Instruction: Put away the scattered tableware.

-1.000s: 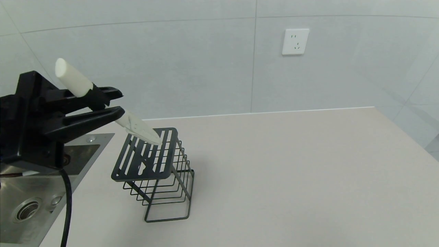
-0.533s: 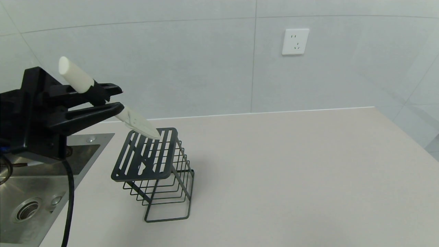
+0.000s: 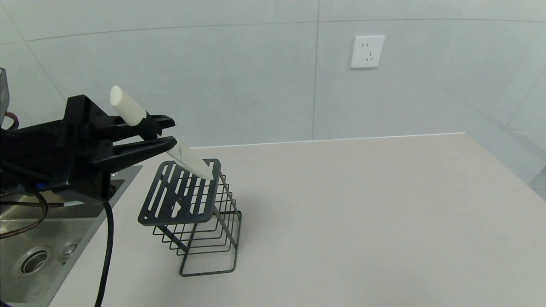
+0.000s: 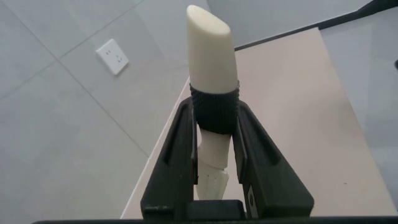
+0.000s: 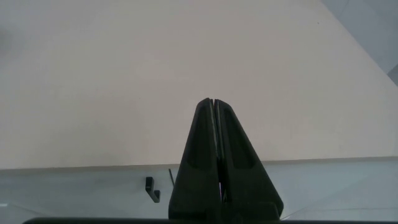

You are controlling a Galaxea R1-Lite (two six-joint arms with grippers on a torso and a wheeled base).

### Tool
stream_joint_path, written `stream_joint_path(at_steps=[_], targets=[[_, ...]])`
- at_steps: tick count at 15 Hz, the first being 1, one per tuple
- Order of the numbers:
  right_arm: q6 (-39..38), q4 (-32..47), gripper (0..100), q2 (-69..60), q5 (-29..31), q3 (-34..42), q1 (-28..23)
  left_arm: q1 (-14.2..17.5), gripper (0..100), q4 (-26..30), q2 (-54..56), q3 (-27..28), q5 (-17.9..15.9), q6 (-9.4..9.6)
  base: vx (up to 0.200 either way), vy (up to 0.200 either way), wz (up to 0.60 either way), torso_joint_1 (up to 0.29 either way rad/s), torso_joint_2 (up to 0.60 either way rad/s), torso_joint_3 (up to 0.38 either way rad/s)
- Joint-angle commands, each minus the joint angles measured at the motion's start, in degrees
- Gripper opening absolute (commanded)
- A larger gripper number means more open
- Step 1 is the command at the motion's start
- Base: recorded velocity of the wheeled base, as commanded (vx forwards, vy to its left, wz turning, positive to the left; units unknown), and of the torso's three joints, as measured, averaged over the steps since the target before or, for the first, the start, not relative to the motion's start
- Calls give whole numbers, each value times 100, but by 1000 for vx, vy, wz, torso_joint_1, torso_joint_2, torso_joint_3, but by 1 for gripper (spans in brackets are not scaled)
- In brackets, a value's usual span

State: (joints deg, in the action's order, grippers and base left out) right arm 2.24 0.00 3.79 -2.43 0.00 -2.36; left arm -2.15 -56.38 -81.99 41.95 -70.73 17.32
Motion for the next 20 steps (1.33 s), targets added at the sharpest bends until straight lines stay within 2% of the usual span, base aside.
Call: stream_joint_path(at_steps=[1, 4, 7, 20], targets=[[4, 0, 0, 16, -4, 0, -1, -23, 0, -4, -62, -2, 51, -1, 0, 0, 0, 0, 0, 0], [4, 0, 0, 16, -4, 0, -1, -23, 0, 4, -54, 6, 253, -1, 0, 0, 0, 0, 0, 0], [4, 0, 0, 16, -4, 0, -1, 118, 0, 4, -71, 15, 253, -1, 0, 0, 0, 0, 0, 0], [4, 0, 0, 16, -4, 0, -1, 127, 0, -13, -326, 15, 279, -1, 0, 0, 0, 0, 0, 0]])
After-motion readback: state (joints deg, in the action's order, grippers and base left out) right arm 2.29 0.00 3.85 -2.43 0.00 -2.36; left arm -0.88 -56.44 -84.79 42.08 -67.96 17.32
